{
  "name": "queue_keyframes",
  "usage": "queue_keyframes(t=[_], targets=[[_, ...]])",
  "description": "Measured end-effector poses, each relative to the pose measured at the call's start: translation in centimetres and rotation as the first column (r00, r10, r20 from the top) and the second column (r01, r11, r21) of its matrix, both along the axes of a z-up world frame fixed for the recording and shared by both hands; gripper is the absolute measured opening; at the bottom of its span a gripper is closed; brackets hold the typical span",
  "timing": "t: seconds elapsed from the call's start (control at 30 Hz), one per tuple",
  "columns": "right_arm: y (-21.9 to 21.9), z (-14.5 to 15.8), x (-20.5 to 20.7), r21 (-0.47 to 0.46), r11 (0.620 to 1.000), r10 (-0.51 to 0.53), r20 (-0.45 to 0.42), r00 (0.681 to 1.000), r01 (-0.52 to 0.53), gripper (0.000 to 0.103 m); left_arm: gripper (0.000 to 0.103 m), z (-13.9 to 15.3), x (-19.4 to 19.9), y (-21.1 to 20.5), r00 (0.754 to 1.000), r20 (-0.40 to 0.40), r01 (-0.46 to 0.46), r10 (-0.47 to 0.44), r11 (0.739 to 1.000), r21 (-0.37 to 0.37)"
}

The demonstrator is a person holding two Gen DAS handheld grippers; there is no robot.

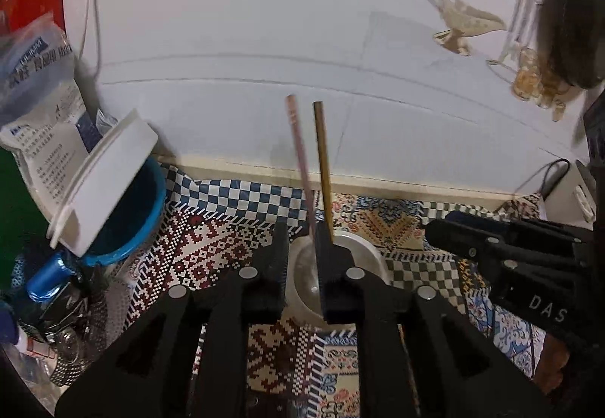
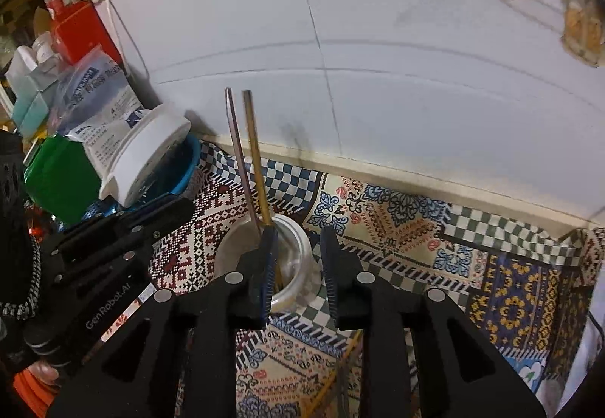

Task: Organize utensils
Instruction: 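Open both tools to release the chopsticks into the cup, then grasp a teal chopstick with the left tool while the right tool grasps a black chopstick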

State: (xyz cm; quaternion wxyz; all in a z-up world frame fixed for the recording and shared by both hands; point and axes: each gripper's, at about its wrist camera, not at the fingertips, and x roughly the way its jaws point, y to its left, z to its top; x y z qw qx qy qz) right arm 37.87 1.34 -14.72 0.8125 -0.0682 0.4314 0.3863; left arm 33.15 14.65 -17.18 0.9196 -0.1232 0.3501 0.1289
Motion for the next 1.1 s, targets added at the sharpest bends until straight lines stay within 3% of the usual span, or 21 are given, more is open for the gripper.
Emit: queue_keyframes(t=[0.3, 0.57, 0.87, 1.1], targets=[[-3.9, 3.4, -3.2, 0.03, 0.999, -0.046, 0.097, 0.994, 0.043, 0.021, 0.028, 3.4, -2.9, -3.2, 0.997, 0.047, 0.065, -0.067, 0.997, 0.033], [-8.8, 4.7, -4.8, 0.045, 0.992, -0.124, 0.112, 0.986, 0.119, 0.021, 0.039, 4.5, -4.8, -6.5, 0.99, 0.038, 0.134, -0.136, 0.99, 0.033], [-14.2, 2.3, -6.1, -0.024, 0.973, -0.226, 0.064, 0.972, 0.228, 0.022, 0.043, 1.1, -5.3, -11.0, 0.972, -0.045, 0.229, -0.229, 0.973, -0.012], [-16.4, -2.3, -6.7, -0.126, 0.961, -0.251, -0.032, 0.967, 0.246, 0.022, 0.043, -4.5, -4.4, -13.3, 0.946, -0.17, 0.265, -0.275, 0.961, -0.076]])
